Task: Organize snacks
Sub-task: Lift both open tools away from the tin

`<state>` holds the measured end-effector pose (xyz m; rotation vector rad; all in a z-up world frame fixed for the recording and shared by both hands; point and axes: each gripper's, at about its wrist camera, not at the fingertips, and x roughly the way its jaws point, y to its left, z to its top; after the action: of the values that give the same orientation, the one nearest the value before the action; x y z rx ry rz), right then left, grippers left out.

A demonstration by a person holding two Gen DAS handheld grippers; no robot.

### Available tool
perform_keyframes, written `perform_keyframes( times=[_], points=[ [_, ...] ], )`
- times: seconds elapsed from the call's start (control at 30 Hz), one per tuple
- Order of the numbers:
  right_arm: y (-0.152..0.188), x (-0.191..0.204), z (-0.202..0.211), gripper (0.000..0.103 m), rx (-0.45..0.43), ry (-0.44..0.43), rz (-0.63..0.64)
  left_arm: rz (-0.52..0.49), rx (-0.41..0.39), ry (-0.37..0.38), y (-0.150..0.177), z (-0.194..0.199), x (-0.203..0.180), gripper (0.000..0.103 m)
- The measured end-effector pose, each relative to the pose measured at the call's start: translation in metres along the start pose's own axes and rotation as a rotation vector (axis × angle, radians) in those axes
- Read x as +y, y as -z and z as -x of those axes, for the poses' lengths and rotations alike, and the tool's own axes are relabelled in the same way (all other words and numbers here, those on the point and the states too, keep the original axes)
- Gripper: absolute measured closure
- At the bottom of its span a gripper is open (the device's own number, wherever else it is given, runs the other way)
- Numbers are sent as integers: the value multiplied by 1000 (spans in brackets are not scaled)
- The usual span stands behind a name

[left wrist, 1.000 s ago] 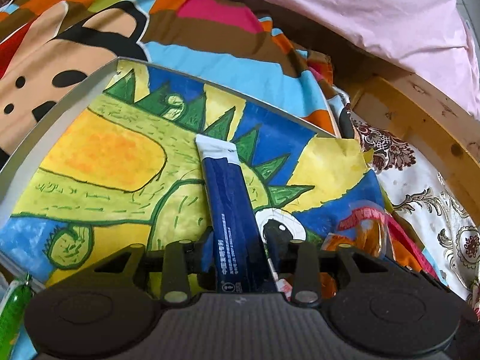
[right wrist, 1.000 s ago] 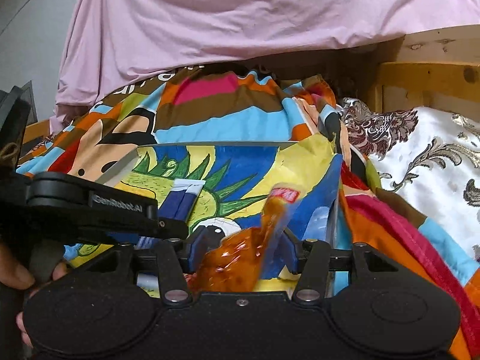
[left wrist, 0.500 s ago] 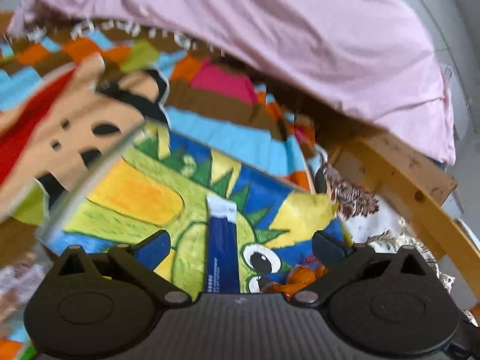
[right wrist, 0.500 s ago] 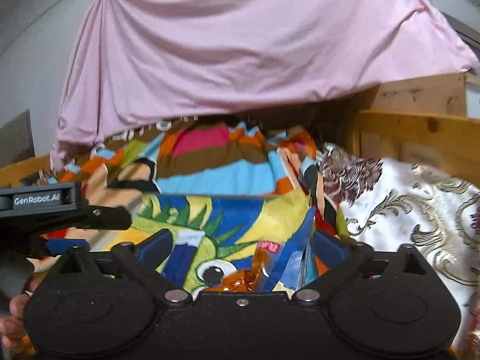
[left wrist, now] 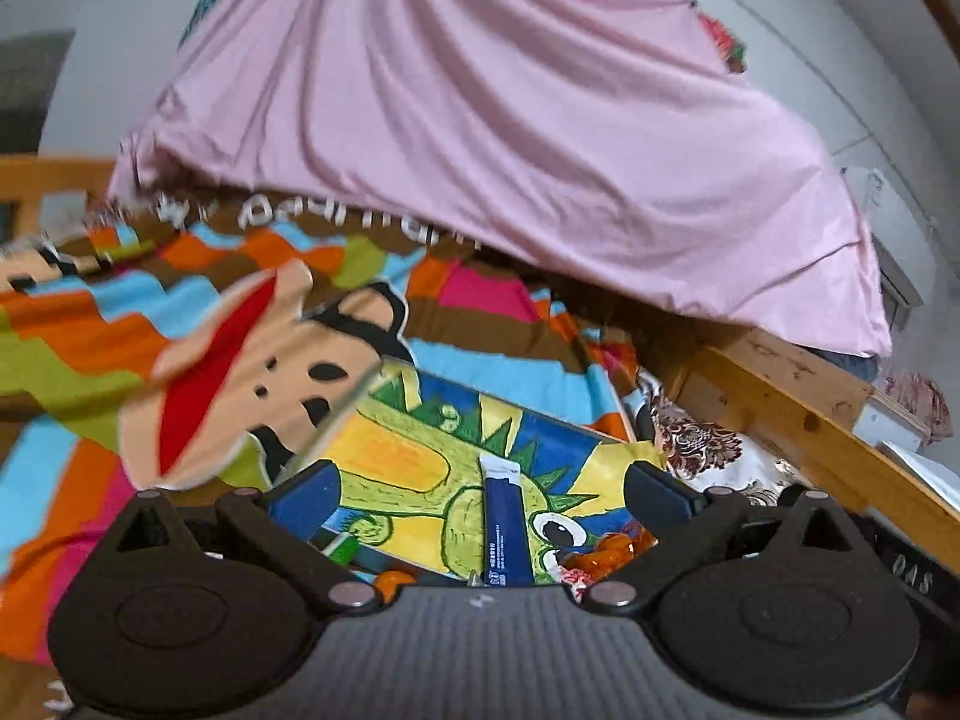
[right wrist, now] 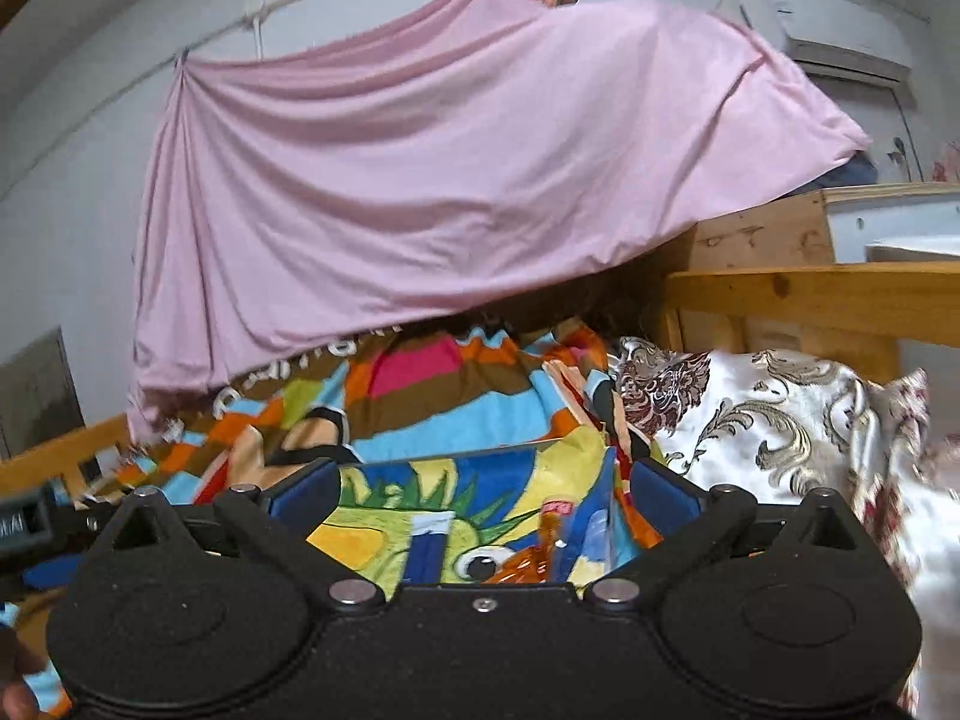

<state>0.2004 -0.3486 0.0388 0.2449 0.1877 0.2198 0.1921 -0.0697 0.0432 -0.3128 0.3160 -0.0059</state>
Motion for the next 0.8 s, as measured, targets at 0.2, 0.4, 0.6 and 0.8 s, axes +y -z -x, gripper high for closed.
perform_keyframes(
  times=[0.2, 0.4, 0.6, 0.8],
  points=[
    [16, 18, 50, 1, -15, 33, 43, -62, -22, -21, 14, 53, 1, 0],
    [34, 40, 90, 1, -15, 28, 117, -98, -40, -58, 30, 90, 16, 0],
    [50, 60, 112, 1, 9, 28, 192, -113, -2, -77, 42, 109, 31, 0],
    [61, 78, 124, 1, -11, 30, 282, -98, 40, -90, 56, 125, 51, 0]
  ],
)
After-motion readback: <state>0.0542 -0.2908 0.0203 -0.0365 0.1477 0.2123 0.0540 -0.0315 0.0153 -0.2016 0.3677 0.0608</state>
